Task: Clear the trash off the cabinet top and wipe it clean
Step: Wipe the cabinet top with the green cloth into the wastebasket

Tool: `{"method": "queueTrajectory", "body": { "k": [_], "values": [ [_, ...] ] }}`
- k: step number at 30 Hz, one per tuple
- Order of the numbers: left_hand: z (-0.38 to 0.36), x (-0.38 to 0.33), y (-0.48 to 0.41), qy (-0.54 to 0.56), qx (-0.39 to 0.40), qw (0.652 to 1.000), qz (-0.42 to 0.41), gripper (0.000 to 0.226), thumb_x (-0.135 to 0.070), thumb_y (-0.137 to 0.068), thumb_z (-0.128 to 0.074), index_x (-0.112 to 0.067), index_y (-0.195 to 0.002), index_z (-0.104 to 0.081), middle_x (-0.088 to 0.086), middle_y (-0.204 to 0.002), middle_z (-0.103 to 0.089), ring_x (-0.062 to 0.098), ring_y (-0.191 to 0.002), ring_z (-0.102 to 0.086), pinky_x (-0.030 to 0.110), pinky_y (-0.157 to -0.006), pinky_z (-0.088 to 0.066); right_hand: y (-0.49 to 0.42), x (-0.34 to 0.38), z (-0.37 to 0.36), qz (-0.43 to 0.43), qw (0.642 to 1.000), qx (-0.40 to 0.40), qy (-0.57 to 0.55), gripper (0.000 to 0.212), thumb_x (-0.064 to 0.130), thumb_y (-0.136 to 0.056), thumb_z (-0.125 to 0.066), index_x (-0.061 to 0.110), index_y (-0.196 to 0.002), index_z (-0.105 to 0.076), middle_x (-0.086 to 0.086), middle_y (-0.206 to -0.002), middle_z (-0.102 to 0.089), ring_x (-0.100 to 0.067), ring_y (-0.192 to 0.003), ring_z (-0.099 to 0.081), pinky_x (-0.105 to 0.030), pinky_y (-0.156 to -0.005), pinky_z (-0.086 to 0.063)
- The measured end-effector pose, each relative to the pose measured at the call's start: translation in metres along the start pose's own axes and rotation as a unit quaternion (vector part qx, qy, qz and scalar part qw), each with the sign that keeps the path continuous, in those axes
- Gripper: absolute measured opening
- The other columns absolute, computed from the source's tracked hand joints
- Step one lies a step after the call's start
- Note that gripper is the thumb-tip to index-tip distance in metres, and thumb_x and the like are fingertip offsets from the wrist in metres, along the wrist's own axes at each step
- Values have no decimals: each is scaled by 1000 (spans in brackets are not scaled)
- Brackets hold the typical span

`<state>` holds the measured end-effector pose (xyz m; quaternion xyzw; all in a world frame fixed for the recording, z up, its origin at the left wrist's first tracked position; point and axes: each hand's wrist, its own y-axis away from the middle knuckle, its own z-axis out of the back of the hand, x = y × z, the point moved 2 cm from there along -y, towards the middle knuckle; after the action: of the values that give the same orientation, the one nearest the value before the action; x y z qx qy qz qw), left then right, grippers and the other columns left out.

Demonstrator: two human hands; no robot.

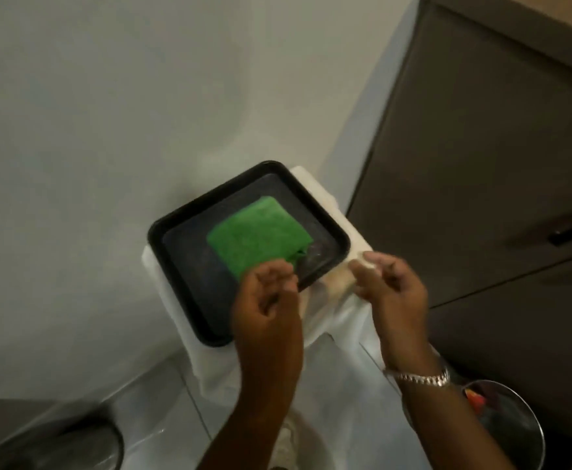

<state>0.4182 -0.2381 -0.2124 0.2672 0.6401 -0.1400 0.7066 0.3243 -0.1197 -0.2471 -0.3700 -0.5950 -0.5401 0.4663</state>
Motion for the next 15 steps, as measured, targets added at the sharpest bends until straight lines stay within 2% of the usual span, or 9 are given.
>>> {"method": "queueTrajectory", "body": {
  "k": [1,3,5,7,9,11,13,14,15],
  "values": [
    [12,-10,-11,-2,-30,999,-22,31,4,-86,-60,-27,-88,-66,1,-93,-71,21,-88,-70,36,-78,-59,-4,11,-9,52,996,-47,54,21,12,-77,-78,15,-96,-71,-13,-91,-67,-22,-77,-62,-45,-77,-56],
    [31,-23,-28,-29,-77,994,-68,28,5,-85,-60,-22,-91,-65,2,-91,-70,21,-82,-69,32,-72,-59,-7,33,-21,187,967,-103,141,16,13,-77,-74,22,-89,-69,-9,-83,-67,-19,-68,-61,-33,-68,-55],
    [39,-25,-42,-77,-112,987,-87,28,6,-82,-60,-18,-95,-63,4,-93,-68,14,-80,-66,20,-69,-57,-12,53,-38,269,940,-91,190,14,17,-76,-73,23,-87,-68,-5,-79,-66,-19,-67,-62,-29,-65,-55],
    [38,-18,-56,-98,-118,987,-38,34,4,-78,-62,-21,-102,-58,5,-106,-65,10,-87,-63,8,-66,-53,-26,61,-66,253,925,-11,282,22,23,-76,-75,18,-96,-69,-5,-87,-70,-21,-76,-65,-37,-74,-58],
    [29,-9,-63,-51,-86,994,47,45,5,-76,-62,-22,-111,-54,5,-115,-62,15,-96,-64,19,-69,-58,-33,58,-92,205,883,99,409,43,35,-79,-75,14,-115,-63,-7,-103,-71,-24,-92,-67,-41,-84,-56],
    [25,-7,-68,-3,-102,990,100,55,8,-75,-58,-20,-121,-51,4,-113,-62,13,-91,-65,23,-63,-55,-34,51,-107,199,859,144,450,52,38,-82,-71,17,-126,-56,-6,-112,-71,-24,-101,-66,-31,-85,-53],
    [29,-9,-78,50,-128,978,160,61,11,-76,-56,-13,-132,-47,9,-112,-63,15,-87,-63,27,-64,-56,-30,48,-106,204,887,140,391,47,28,-82,-70,21,-126,-55,-3,-112,-70,-21,-102,-66,-17,-78,-49],
    [31,-14,-82,97,-106,969,203,60,11,-77,-57,-8,-134,-47,15,-117,-63,22,-89,-64,34,-67,-59,-27,48,-101,198,914,136,328,44,22,-82,-70,22,-124,-57,-1,-111,-69,-18,-101,-66,-14,-78,-52],
    [31,-18,-83,142,-50,958,242,57,10,-78,-57,-3,-133,-50,21,-121,-64,29,-91,-66,38,-70,-61,-23,49,-91,184,940,134,255,42,18,-81,-71,23,-120,-58,1,-107,-70,-16,-98,-67,-20,-80,-57]
  ]
}}
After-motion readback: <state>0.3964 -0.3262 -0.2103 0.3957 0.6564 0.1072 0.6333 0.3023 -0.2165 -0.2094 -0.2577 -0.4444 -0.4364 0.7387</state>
